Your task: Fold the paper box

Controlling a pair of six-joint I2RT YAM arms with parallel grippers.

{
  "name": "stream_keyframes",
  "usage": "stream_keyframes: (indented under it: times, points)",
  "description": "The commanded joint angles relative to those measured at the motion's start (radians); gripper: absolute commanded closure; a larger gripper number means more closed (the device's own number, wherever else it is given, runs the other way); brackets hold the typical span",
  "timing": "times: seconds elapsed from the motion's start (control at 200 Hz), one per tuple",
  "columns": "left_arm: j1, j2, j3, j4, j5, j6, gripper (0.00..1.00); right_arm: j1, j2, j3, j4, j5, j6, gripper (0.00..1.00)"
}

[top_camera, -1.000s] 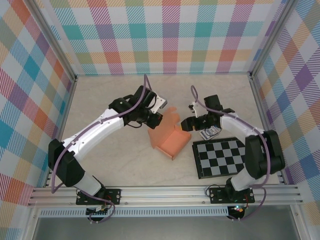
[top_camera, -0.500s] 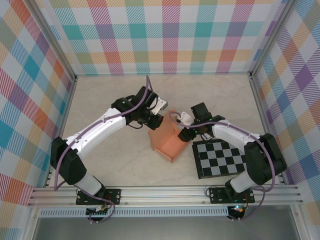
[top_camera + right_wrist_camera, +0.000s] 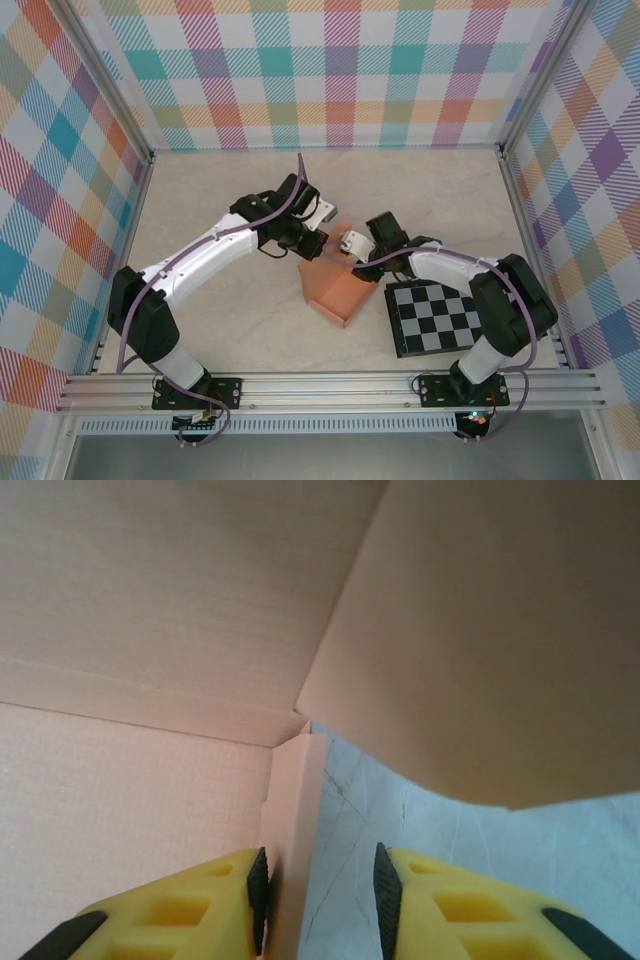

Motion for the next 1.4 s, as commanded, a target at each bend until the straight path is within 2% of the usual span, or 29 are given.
stream_keyframes:
  times: [0.0,0.095,0.285,0.44,0.59,0.73,0.965,1.105,1.395]
  points:
    - [0.006,0.008,0.027,0.011,0.028,-0.008,1.00,0.015,0.019,-0.024,0.042,0.044,-0.051,0.66]
    - [0.006,0.008,0.023,0.016,0.033,-0.015,1.00,0.033,0.029,-0.036,0.062,0.091,-0.072,0.67]
    - [0.006,0.001,0.006,0.027,0.037,-0.020,1.00,0.047,0.040,-0.056,0.104,0.142,-0.082,0.61]
    - [0.007,-0.004,-0.006,0.030,0.035,-0.025,1.00,0.049,0.042,-0.065,0.133,0.153,-0.073,0.69]
    - [0.006,-0.004,-0.007,0.030,0.037,-0.030,1.00,0.053,0.054,-0.063,0.133,0.154,-0.066,0.68]
    - [0.006,-0.004,-0.007,0.029,0.038,-0.031,1.00,0.053,0.050,-0.058,0.129,0.118,-0.031,0.55]
    - [0.007,0.003,-0.006,0.030,0.044,-0.029,1.00,0.051,0.042,-0.029,0.102,0.081,0.009,0.53]
    - [0.006,0.006,-0.009,0.030,0.036,-0.027,1.00,0.018,0.003,-0.022,0.065,-0.001,0.020,0.45]
    - [0.008,0.013,-0.008,0.040,0.056,-0.043,1.00,-0.019,0.010,0.000,0.055,-0.016,0.052,0.53]
